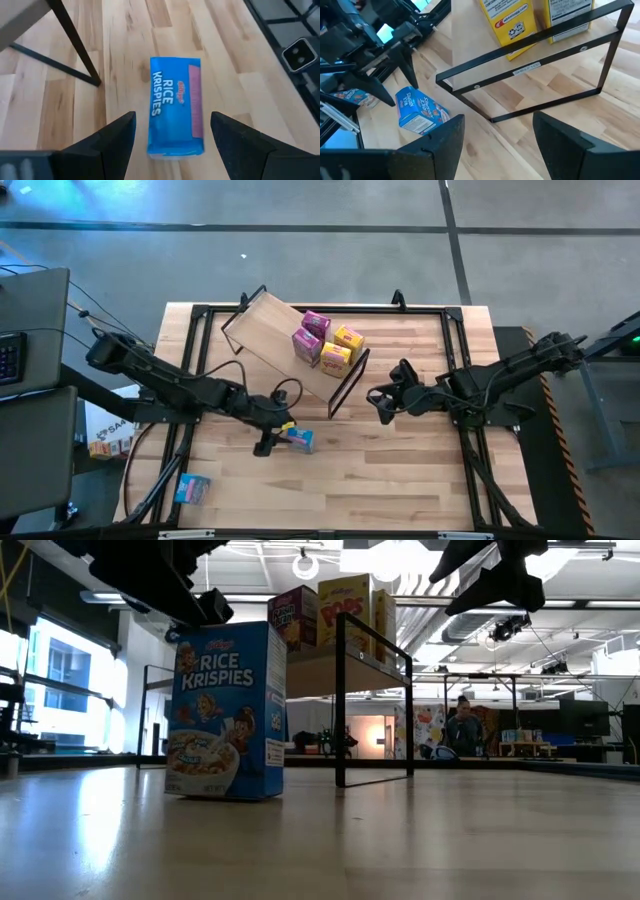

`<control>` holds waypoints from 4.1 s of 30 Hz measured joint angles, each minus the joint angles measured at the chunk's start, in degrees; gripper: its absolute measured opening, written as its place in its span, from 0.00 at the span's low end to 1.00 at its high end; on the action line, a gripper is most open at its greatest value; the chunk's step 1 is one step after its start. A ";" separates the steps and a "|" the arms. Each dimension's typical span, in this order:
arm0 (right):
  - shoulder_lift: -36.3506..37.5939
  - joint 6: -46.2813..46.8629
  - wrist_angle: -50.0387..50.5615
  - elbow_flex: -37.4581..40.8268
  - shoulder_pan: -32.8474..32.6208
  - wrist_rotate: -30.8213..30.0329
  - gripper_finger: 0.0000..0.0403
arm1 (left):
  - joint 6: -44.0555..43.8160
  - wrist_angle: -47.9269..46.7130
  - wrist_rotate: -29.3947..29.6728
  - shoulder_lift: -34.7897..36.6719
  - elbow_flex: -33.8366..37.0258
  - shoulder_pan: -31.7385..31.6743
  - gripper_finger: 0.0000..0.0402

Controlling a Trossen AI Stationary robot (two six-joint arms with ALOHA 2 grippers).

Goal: Stack cereal on shelf
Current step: Put the blue cereal box on the shelf

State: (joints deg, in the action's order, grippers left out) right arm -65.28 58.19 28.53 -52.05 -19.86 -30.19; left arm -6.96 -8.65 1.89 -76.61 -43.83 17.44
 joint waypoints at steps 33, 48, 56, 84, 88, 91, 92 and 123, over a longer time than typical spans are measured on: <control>-0.02 0.29 0.00 0.00 0.00 -1.73 0.58 | 1.98 4.95 -2.97 -10.54 0.02 -0.60 0.46; -0.02 0.31 -0.02 0.00 0.00 -1.30 0.58 | 1.18 -7.75 -7.91 7.93 0.00 -4.21 0.39; -0.02 0.31 -0.04 0.00 0.00 -1.32 0.58 | -1.67 -24.27 1.68 28.56 -2.41 -6.84 0.38; -0.02 1.97 -0.15 0.02 0.00 -3.07 0.58 | 30.04 -34.64 -11.15 4.08 -29.01 -54.31 0.38; -0.02 1.97 -0.13 0.02 0.00 -3.07 0.58 | 29.24 -34.76 -14.97 0.50 -30.54 -56.12 0.38; -0.02 1.98 -0.15 0.02 0.00 -3.07 0.58 | 28.25 -34.92 -17.38 -1.24 -30.82 -57.16 0.38; -0.02 1.97 -0.15 0.02 0.00 -3.07 0.58 | 28.06 -34.90 -18.23 -1.62 -30.82 -57.42 0.38; -0.02 2.41 -0.13 0.02 0.00 -3.85 0.58 | 28.59 -35.07 -19.80 -3.26 -30.86 -59.05 0.47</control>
State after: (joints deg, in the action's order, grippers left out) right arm -65.30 60.60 28.40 -52.03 -19.86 -34.04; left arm 21.63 -43.72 -17.91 -79.88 -74.70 -41.60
